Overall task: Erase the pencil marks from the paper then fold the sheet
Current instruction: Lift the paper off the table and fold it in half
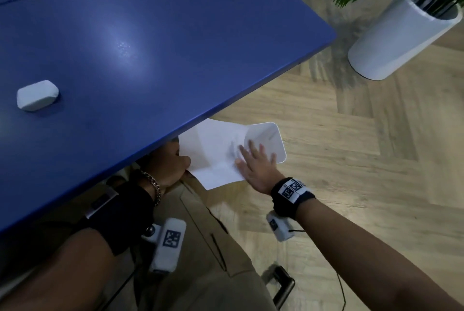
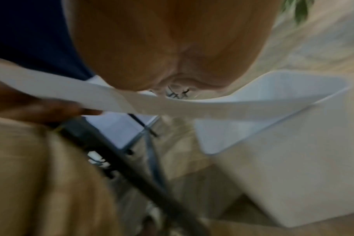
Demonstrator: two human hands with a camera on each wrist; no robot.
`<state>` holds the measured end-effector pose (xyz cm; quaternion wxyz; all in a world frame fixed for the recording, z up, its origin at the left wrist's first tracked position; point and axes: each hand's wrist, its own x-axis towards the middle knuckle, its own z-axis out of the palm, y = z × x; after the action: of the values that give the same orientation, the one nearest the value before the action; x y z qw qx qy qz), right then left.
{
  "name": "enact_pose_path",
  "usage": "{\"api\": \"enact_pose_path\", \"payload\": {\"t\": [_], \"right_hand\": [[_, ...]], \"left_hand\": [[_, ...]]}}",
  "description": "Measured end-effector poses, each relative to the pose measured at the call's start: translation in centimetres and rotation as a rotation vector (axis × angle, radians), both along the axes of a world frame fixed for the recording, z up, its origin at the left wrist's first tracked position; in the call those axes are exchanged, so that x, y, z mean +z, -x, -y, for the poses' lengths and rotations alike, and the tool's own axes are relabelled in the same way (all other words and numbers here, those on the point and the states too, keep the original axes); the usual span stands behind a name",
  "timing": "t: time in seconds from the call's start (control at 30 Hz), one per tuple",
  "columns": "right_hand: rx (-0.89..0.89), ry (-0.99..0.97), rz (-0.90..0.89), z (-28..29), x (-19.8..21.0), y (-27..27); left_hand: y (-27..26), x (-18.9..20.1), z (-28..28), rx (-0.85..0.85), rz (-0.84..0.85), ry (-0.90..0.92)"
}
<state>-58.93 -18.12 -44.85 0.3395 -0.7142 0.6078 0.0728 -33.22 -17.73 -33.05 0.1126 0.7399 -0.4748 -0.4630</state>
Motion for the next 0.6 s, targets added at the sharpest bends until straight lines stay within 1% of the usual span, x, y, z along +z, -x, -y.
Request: {"api": "enact_pose_path", "payload": {"t": [0.07,0.1,0.13,0.17,0.2,0.27,0.3,0.33,0.37,0.4,0.43,0.47,0.5,0.53,0.57,0.6], "right_hand": [[0.075,0.064,0.342,-0.6,2.0,-3.0],[0.123,0.080,0.461,-1.0,3.0,-4.4],[0.158,0.073,0.506,-1.4,3.6,-5.4],[0.174,0.050,0.484,-1.7,3.3,-5.8],[0.163,0.030,0.398,-1.7,2.2,-5.3],[0.084,0.009,0.111,-1.0,-0.6,-3.3],[0.035,0.006,-0.016,-0.4,-1.7,-1.9],[-0.040,0.017,-0.077,0.2,-2.4,-0.7],[-0.134,0.069,-0.074,0.7,-2.6,0.4],[-0.247,0.152,-0.033,1.0,-2.4,1.2],[-0.391,0.235,0.045,0.9,-2.2,2.1],[-0.557,0.286,0.134,0.6,-1.8,2.7],[-0.734,0.275,0.218,0.0,-1.2,3.1],[-0.926,0.193,0.301,-0.7,-0.3,3.3],[-1.117,0.042,0.403,-1.5,0.4,3.3],[-1.275,-0.164,0.527,-2.2,0.9,3.2]], "left_hand": [[0.1,-0.5,0.0,-0.011,-0.074,0.009],[0.0,-0.8,0.0,-0.015,-0.115,0.002],[-0.1,-1.1,0.1,-0.006,-0.148,0.000],[-0.4,-1.4,0.2,0.009,-0.158,0.007],[-0.5,-2.0,0.2,0.026,-0.172,0.008],[-1.0,-3.2,0.1,0.044,-0.196,-0.010],[-1.0,-2.7,-0.1,0.058,-0.188,-0.005],[-0.8,-1.7,-0.2,0.083,-0.205,0.007],[-0.7,-1.1,-0.2,0.104,-0.238,0.004],[-0.6,-1.1,-0.1,0.146,-0.268,-0.023],[-0.5,-1.0,-0.2,0.188,-0.306,-0.055],[-0.5,-0.9,-0.3,0.249,-0.340,-0.086],[-0.4,-0.9,-0.3,0.301,-0.366,-0.098],[-0.3,-0.8,-0.3,0.341,-0.395,-0.099],[-0.2,-0.5,-0.4,0.363,-0.419,-0.096],[-0.2,-0.5,-0.5,0.383,-0.447,-0.103]]}}
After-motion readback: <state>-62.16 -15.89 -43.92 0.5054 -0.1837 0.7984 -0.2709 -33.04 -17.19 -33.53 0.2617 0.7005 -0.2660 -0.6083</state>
